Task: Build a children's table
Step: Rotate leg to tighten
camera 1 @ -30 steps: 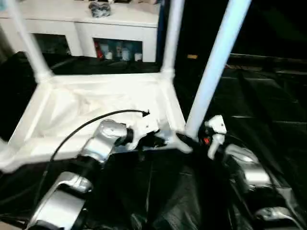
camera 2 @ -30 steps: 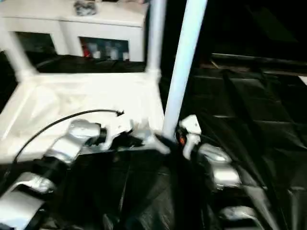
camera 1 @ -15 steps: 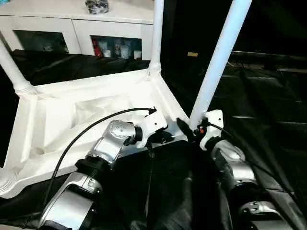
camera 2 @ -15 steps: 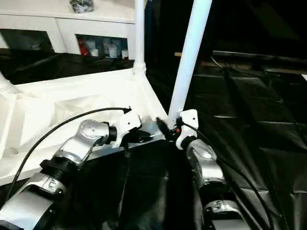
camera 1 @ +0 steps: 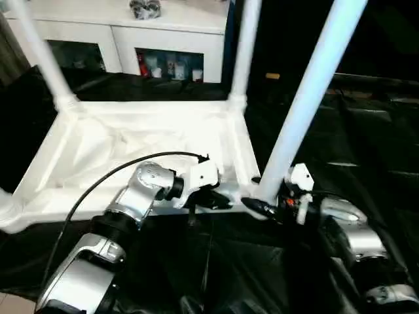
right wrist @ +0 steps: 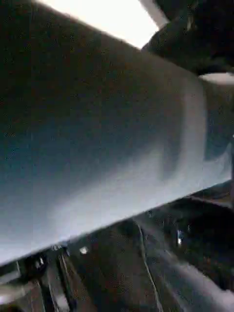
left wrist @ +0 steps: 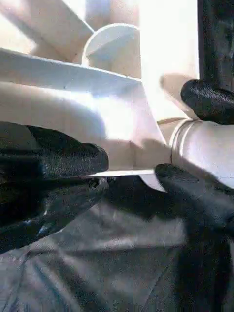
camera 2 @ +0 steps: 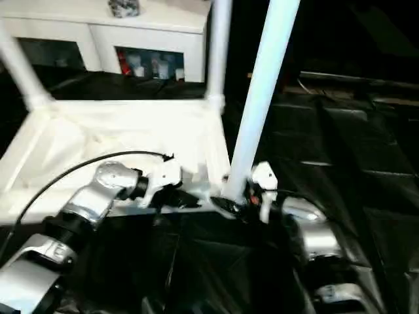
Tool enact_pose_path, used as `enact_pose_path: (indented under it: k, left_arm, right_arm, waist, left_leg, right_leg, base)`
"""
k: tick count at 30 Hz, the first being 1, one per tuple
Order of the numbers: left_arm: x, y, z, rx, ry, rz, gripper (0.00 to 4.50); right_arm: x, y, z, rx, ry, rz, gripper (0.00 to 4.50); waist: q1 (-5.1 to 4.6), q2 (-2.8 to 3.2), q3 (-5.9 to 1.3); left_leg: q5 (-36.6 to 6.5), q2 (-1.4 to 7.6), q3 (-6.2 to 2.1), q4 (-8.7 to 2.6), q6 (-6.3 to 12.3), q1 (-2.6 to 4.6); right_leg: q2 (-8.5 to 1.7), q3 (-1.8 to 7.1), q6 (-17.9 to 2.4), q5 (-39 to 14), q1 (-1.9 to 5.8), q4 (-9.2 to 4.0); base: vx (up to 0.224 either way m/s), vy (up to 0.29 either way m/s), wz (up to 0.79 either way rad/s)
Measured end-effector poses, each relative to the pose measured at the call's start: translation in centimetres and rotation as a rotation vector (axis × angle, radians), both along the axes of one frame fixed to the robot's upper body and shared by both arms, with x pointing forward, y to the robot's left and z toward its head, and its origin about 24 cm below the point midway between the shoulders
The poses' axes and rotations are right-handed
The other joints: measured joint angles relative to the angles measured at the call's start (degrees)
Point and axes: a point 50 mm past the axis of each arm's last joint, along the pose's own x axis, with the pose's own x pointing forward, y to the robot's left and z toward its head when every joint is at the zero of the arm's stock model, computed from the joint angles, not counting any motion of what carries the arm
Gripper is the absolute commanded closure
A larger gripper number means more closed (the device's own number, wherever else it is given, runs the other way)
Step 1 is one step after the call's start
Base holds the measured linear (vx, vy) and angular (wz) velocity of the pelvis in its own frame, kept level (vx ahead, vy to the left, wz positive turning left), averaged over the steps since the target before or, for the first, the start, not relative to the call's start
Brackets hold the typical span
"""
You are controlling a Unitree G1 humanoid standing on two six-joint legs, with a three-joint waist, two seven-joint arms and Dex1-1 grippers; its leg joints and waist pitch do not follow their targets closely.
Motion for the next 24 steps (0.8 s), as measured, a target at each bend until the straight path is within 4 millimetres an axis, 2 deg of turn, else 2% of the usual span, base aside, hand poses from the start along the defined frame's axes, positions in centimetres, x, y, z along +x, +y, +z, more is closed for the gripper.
enact_pose_path:
  k: [5, 17, 19, 22, 24]
  left_arm:
    - [-0.4, 0.1, 0.0, 0.008, 0.03, -0.064, 4.5]
    - [-0.6, 0.3, 0.0, 0.015, 0.053, -0.104, 4.5]
    - [-0.4, 0.3, 0.0, 0.012, 0.04, -0.07, 4.5]
    - [0.3, 0.3, -0.2, 0.014, -0.001, 0.031, 4.5]
    - [0.9, 0.1, -0.3, 0.012, -0.03, 0.106, 4.5]
  right_arm:
    - [-0.8, -0.6, 0.3, -0.032, 0.022, 0.126, 1.83]
    - [-1.4, -0.4, 0.3, -0.021, 0.061, 0.183, 1.91]
    - [-1.1, -0.3, 0.1, -0.013, 0.05, 0.128, 1.91]
    - [-0.1, 0.2, -0.5, 0.025, 0.03, -0.047, 1.91]
    - [0.9, 0.7, -0.8, 0.043, 0.021, -0.185, 1.91]
  waist:
    - [0.86, 0.04, -0.02]
    - [1.17, 0.1, -0.04]
    - [1.06, 0.09, -0.05]
    - [0.63, 0.09, -0.06]
    - [-0.35, 0.1, -0.05]
  left_leg:
    - [0.0, 0.0, 0.01, 0.0, 0.0, 0.0]
    - [0.0, 0.01, 0.0, 0.0, 0.0, 0.01]
    - [0.0, 0.01, 0.0, 0.0, -0.01, 0.09]
    - [0.0, 0.0, -0.01, -0.01, -0.03, 0.26]
    - [0.0, -0.01, -0.03, -0.01, -0.07, 0.26]
  right_leg:
    - [0.0, 0.0, 0.0, 0.0, 0.0, -0.01]
    - [0.0, -0.01, 0.0, 0.0, 0.02, -0.01]
    - [0.0, 0.0, 0.0, 0.0, 0.08, 0.02]
    - [0.0, 0.0, 0.2, -0.1, 0.19, 0.02]
    - [-0.01, 0.0, 0.3, -0.1, 0.15, -0.01]
  base:
    - [0.0, 0.0, 0.0]
    - [0.0, 0.0, 0.0]
    - [0.0, 0.0, 0.0]
    - [0.0, 0.0, 0.0]
    - [-0.026, 0.001, -0.02]
